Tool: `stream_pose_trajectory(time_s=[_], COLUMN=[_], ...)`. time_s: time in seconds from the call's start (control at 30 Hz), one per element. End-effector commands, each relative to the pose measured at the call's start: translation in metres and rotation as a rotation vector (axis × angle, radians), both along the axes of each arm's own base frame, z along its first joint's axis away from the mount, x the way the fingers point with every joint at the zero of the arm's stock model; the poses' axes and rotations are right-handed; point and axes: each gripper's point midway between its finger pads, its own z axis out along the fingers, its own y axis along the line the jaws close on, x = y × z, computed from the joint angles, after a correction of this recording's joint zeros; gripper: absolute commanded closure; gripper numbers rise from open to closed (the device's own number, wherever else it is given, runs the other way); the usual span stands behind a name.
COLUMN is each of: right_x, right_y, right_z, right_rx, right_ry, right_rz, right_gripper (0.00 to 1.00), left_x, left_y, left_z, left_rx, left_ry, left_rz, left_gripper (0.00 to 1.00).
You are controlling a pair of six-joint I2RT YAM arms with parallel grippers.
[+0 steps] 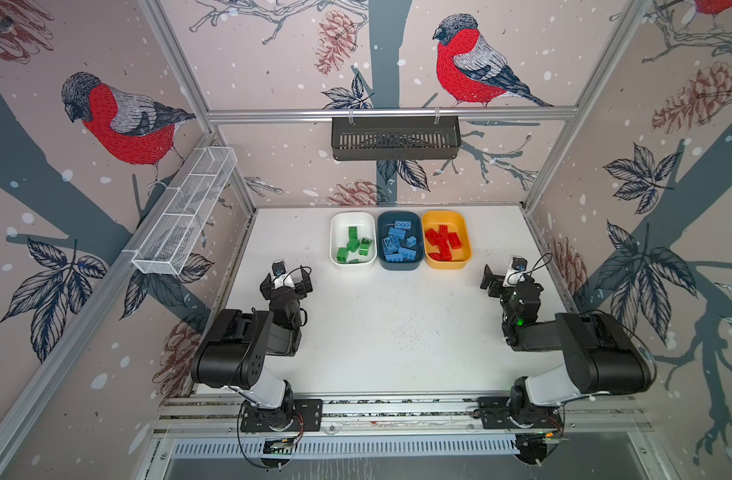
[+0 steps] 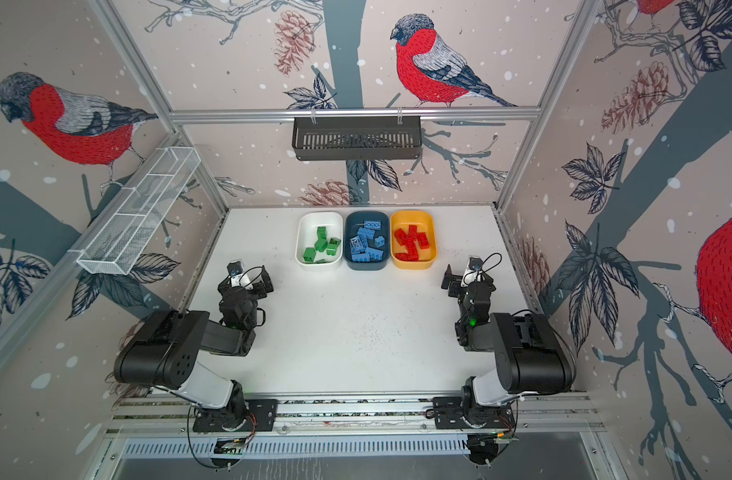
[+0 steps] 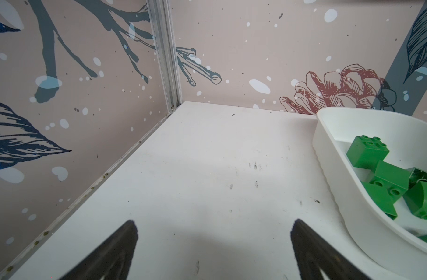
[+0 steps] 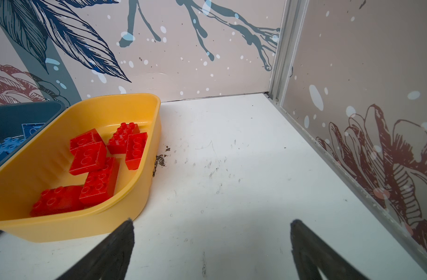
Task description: Sort the legos into containers by color
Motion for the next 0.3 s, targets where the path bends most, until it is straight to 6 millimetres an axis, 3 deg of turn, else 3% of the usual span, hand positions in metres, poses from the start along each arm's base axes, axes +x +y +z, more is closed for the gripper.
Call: stream_pose_trajectory(time_s=[0.0, 0.27], right_x=[0.0052, 0.0026], right_y=[-0.0012, -0.0012], right_z=[0.0075, 0.0096], right_rx=[-0.007, -0.013], right_ry=[-0.024, -0.034], right_rz=[-0.009, -0.017], right_gripper=[0.01, 0.00], left_x=[0.0016, 0.0011], left_y=[-0.0005, -0.0005], left_z=[0.0141, 0.0146], left_rx=[0.002, 0.003], left_ry=[-0.059, -0.061], left_rz=[-0.006, -0.005], left_gripper=[0.02, 0.01])
